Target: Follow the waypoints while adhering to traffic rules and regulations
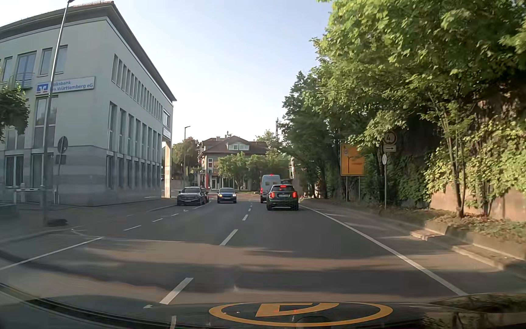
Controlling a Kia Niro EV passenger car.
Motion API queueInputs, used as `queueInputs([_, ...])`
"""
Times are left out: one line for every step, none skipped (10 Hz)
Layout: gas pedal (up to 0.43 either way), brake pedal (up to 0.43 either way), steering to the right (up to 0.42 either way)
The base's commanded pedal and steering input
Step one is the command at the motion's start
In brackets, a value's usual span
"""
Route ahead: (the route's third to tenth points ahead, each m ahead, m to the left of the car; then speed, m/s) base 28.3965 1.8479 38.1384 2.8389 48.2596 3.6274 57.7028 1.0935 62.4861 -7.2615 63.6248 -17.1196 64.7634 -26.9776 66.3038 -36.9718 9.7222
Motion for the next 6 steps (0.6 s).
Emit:
queueInputs([0.039, 0.0, -0.005])
queueInputs([0.039, 0.0, -0.005])
queueInputs([0.039, 0.0, -0.005])
queueInputs([0.047, 0.0, -0.005])
queueInputs([0.059, 0.0, -0.006])
queueInputs([0.059, 0.0, -0.007])
